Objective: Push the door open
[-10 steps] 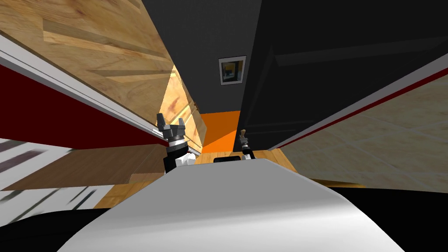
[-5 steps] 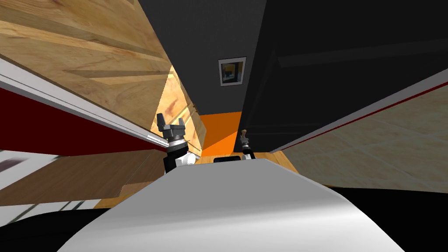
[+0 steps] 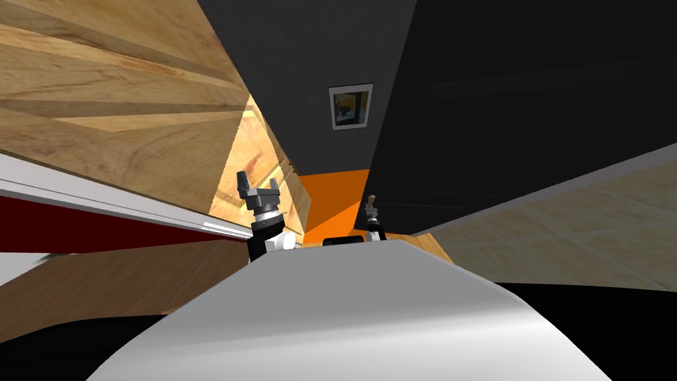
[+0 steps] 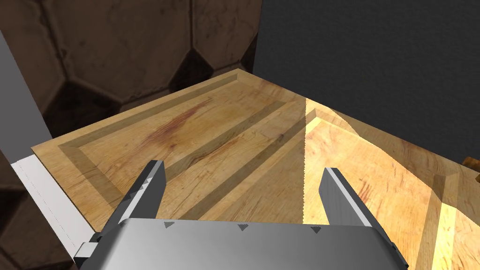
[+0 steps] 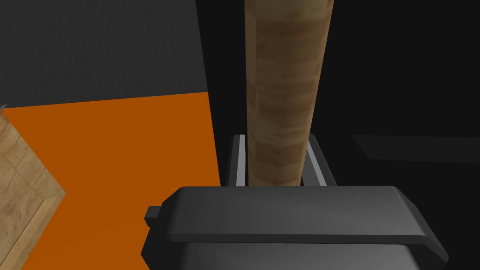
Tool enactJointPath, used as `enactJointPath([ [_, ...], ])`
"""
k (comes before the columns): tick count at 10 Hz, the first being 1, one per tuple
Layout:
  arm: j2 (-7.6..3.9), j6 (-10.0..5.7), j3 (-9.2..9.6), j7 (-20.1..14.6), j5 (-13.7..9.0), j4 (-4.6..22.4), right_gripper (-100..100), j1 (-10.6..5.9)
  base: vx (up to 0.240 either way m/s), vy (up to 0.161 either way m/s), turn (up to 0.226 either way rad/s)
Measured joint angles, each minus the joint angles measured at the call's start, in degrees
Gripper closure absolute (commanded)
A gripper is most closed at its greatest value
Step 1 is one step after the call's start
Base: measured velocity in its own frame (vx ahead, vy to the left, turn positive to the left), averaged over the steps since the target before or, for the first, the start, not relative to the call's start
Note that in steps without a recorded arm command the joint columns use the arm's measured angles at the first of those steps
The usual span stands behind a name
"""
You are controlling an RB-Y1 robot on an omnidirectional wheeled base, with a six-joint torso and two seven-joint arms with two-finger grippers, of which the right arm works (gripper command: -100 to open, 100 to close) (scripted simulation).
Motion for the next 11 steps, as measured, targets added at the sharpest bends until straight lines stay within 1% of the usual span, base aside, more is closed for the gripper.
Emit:
enactJointPath([
  [1, 0.13, -0.17, -0.79, -0.09, -0.24, 0.85, 100, -0.51, 0.161, 0.045, -0.054],
  [2, 0.39, -0.28, -1.53, 0.16, -0.48, 0.99, 100, -0.59, 0.148, 0.026, -0.058],
  [3, 0.95, -1.15, -2.01, -0.22, -0.47, 3.03, 100, -1.64, 0.14, 0.032, -0.029],
  [4, 1.2, -1.59, -2.56, -0.39, -0.62, 3.8, 100, -1.92, 0.088, 0.025, -0.017],
  [5, 1.06, -1.17, -3.02, 0.09, -0.86, 2.77, 100, -1.45, 0.095, 0.02, -0.024],
  [6, 1.17, -0.9, -3.56, 0.48, -1.05, 2.51, 100, -1.29, 0.12, 0.034, -0.054],
  [7, 1.52, -0.81, -4.13, 0.89, -1.26, 2.66, 100, -1.28, 0.145, 0.052, -0.065],
  [8, 1.94, -1.03, -4.82, 0.98, -1.48, 3.85, 100, -1.94, 0.139, 0.059, -0.045],
  [9, 1.99, -0.73, -5.64, 1.71, -1.82, 2.66, 100, -1.16, 0.157, 0.05, -0.067],
  [11, 2.24, -0.28, -7.28, 2.53, -2.46, 2.49, 100, -1.07, 0.198, 0.034, -0.053],
])
